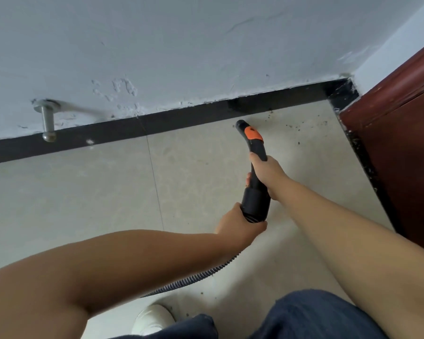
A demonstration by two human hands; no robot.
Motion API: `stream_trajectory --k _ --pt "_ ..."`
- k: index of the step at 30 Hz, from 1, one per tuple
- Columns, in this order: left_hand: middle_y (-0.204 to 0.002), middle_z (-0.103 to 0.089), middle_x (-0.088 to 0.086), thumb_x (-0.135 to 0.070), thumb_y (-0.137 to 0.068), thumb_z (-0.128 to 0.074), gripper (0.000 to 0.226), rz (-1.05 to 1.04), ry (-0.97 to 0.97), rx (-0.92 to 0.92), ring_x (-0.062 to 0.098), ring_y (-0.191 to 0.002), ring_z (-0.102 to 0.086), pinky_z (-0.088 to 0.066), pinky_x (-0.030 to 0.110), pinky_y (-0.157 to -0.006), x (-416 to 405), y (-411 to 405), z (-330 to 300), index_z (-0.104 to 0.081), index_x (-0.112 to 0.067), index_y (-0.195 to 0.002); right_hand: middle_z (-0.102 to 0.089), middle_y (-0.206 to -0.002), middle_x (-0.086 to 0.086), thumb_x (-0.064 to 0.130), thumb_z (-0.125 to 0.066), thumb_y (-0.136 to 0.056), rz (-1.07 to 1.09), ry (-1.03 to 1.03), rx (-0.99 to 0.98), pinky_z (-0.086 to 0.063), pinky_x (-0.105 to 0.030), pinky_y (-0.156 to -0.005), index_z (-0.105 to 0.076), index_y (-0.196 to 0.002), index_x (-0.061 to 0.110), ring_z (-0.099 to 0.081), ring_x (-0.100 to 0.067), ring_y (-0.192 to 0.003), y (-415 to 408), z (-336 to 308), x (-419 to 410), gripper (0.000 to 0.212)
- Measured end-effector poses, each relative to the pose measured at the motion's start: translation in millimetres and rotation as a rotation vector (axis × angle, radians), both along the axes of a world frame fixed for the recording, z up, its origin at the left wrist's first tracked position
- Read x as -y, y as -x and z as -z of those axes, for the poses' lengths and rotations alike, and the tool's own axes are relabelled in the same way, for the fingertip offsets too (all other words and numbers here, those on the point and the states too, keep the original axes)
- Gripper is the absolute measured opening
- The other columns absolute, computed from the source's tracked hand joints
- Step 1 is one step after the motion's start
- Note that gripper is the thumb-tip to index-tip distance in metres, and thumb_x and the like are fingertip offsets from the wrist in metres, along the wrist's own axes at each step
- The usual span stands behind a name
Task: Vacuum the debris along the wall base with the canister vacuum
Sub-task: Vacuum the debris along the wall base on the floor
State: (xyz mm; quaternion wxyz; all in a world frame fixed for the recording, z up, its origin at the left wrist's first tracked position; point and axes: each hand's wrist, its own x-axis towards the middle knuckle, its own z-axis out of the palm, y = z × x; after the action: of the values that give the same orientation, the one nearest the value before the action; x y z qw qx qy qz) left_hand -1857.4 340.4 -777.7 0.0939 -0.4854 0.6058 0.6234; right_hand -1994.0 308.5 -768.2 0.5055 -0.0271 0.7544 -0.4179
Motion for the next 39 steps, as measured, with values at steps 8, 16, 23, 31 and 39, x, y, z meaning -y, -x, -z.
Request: stream_trajectory --k 8,16,23,31,39 --pt "-0.086 -0.064 0.006 -0.028 -0.077 -0.067 0.032 -0.170 -0.182 -0.117 0.023 -0.068 -0.062 -0.057 0.039 -0.072 -9 19 -24 -0.048 -0.019 -0.102 -0.053 -0.062 -0.012 0.027 -0.048 -0.097 -0.189 -0.173 -0.088 -0.048 -0.029 -0.052 -0.043 -0.088 0.011 -0.052 -0.021 -0.043 12 -26 18 0.019" --pt "-0.079 -0.063 0.005 -0.027 -0.078 -0.066 0.031 -0.194 -0.197 -0.128 0.020 -0.063 -0.059 -0.055 0.032 -0.066 -1 21 -15 -0.051 -0.016 -0.103 -0.053 -0.062 -0.011 0.027 -0.048 -0.096 -0.198 -0.133 -0.107 -0.049 -0.027 -0.050 -0.043 -0.088 0.012 -0.051 -0.019 -0.038 17 -9 27 0.017" --pt "-0.078 -0.060 0.005 -0.025 -0.079 -0.066 0.034 -0.063 -0.212 -0.110 0.018 -0.061 -0.057 -0.053 0.030 -0.063 -15 32 -30 -0.050 -0.013 -0.106 -0.057 -0.067 -0.012 0.032 -0.051 -0.097 -0.067 -0.184 -0.053 -0.049 -0.031 -0.057 -0.044 -0.100 0.008 -0.054 -0.021 -0.050 37 -19 -9 0.024" --pt "-0.079 -0.061 0.005 -0.025 -0.079 -0.067 0.032 0.033 -0.117 -0.081 0.019 -0.062 -0.059 -0.057 0.033 -0.070 -26 49 -26 -0.050 -0.015 -0.105 -0.055 -0.065 -0.010 0.034 -0.053 -0.096 0.086 -0.151 0.010 -0.050 -0.033 -0.059 -0.044 -0.108 0.007 -0.052 -0.021 -0.053 57 -13 -36 0.030" --pt "-0.078 -0.062 0.005 -0.025 -0.078 -0.068 0.035 0.019 -0.025 -0.055 0.019 -0.063 -0.060 -0.057 0.035 -0.071 -25 52 -10 -0.051 -0.015 -0.108 -0.053 -0.067 -0.010 0.029 -0.051 -0.097 0.117 -0.065 0.028 -0.049 -0.029 -0.053 -0.045 -0.086 0.011 -0.051 -0.020 -0.050 56 -6 -33 0.022"
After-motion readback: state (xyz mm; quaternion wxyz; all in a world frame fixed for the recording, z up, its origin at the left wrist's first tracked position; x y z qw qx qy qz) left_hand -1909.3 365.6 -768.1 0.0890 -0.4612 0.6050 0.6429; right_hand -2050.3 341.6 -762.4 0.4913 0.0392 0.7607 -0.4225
